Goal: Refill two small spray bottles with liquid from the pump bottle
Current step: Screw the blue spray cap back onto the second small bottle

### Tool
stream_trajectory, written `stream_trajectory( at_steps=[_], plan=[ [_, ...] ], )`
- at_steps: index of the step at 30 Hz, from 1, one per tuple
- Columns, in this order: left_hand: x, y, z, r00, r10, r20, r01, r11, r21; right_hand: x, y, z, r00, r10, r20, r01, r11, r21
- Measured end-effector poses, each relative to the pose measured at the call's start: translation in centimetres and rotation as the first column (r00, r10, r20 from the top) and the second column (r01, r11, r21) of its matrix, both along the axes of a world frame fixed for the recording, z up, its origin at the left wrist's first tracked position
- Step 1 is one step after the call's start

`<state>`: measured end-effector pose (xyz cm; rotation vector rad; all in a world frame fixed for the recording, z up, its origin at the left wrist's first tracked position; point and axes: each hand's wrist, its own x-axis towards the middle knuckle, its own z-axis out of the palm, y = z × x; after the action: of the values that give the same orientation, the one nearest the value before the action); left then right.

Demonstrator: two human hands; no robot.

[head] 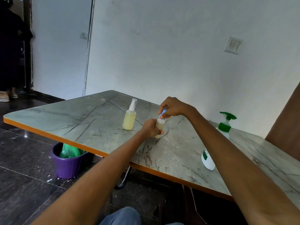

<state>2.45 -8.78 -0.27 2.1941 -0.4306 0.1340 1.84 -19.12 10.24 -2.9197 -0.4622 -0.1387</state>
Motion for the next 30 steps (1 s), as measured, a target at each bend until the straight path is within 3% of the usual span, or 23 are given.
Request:
stream_trajectory(
  at_steps=[8, 12, 15, 17, 21, 27, 30],
  plan=[
    [-0.1, 0.0, 0.0, 1.0, -0.004, -0.011, 0.004, 1.0, -0.003, 1.3, 0.1, -1.2, 0.98, -0.184, 0.077, 0.184, 0.983, 0.012],
    [-0.1, 0.1, 0.0, 1.0, 0.001, -0.028, -0.001, 1.0, -0.005, 0.1, 0.0, -0.6, 0.997, -0.056, -0.048, 0.062, 0.987, 0.15],
    [0.0, 0.2, 0.1, 1.0, -0.01, -0.028, 0.01, 1.0, 0.0, -0.4, -0.4, -0.4, 0.998, 0.025, -0.056, -0.022, 0.998, 0.06],
    [-0.1, 0.2, 0.1, 1.0, -0.014, -0.026, 0.014, 1.0, 0.005, -0.2, -0.6, -0.8, 1.0, 0.012, -0.019, -0.012, 1.0, 0.01],
    [-0.1, 0.2, 0.0, 1.0, 0.001, -0.025, -0.001, 1.0, 0.001, 0.1, -0.9, -1.6, 0.997, -0.059, 0.053, 0.051, 0.988, 0.143],
    [-0.1, 0.1, 0.2, 1.0, -0.015, -0.027, 0.015, 1.0, -0.012, -0.6, -1.1, -1.3, 0.998, 0.017, -0.054, -0.003, 0.969, 0.245],
    [-0.1, 0.2, 0.0, 0.999, -0.024, -0.022, 0.024, 0.999, -0.021, -0.6, -1.0, -1.3, 1.0, -0.011, -0.005, 0.012, 0.972, 0.233]
  ],
)
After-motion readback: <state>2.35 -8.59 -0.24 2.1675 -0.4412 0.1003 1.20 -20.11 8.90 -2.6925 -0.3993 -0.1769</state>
